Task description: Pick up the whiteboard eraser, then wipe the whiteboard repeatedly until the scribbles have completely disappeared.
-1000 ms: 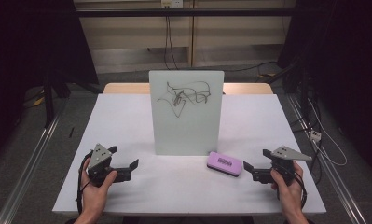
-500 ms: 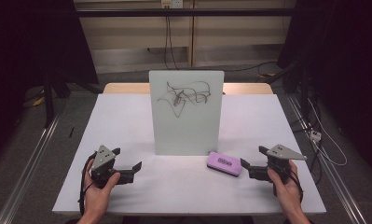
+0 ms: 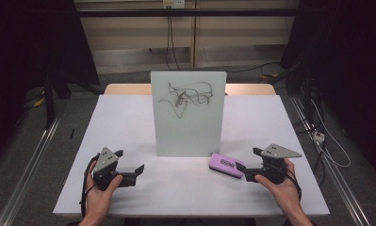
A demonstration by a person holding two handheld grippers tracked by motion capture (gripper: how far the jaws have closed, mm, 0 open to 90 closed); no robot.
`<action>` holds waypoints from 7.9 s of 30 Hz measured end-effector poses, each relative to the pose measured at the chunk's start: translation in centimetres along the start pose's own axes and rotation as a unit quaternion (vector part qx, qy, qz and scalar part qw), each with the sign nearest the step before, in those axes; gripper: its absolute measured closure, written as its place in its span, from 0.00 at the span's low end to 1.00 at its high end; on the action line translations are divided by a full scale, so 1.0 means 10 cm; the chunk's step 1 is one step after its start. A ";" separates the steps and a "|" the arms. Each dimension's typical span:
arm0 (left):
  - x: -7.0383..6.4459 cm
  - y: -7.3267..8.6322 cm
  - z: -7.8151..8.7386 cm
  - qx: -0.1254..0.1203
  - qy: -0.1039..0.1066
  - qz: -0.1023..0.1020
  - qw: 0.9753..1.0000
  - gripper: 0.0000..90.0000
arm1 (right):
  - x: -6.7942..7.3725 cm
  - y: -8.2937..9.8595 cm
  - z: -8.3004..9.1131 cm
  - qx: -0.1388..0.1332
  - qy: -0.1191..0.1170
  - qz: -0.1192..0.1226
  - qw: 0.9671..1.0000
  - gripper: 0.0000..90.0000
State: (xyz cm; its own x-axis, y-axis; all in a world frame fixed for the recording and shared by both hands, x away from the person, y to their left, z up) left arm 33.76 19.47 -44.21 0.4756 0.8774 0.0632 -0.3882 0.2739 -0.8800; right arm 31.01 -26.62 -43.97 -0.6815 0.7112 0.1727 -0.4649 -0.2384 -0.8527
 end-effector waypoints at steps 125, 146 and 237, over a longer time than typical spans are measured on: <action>-0.04 0.03 -0.03 0.012 0.017 -0.030 0.999 0.05 | 0.21 -0.41 -0.47 0.119 -0.122 0.123 0.978 0.46; 0.01 0.04 -0.03 0.016 0.011 -0.024 1.000 0.05 | 0.26 -0.73 -0.35 0.049 -0.109 0.155 0.981 0.46; 0.01 0.03 -0.06 0.021 0.017 -0.026 0.999 0.05 | 0.10 -1.96 -0.47 -0.049 0.001 0.246 0.968 0.46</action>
State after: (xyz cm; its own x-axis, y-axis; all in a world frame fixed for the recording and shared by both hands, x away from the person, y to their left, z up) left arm 34.19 19.42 -44.81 0.5229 0.8474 0.0916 -0.3946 0.3359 -0.8552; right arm 42.09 -18.09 -29.40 -0.8057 0.5290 -0.2664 -0.0290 -0.4845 -0.8743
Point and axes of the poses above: each handheld gripper's, and its own axes: z roughly backward along the jaws, y roughly out of its underside, x roughly to its left, the point moved 2 cm from there along -z, roughly forward along the jaws, and after that the axes turned 13 degrees about -y, right-handed, at the moved point
